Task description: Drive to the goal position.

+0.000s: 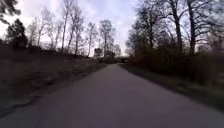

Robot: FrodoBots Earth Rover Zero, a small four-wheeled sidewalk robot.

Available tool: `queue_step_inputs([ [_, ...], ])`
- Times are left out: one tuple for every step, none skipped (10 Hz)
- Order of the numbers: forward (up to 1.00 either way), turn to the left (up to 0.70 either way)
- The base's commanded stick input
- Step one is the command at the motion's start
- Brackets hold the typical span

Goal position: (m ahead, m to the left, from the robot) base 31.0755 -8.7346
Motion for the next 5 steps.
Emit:
queue_step_inputs([
  [1.0, 0.01],
  [1.0, 0.01],
  [1.0, 0.01],
  [1.0, 0.01],
  [1.0, 0.01],
])
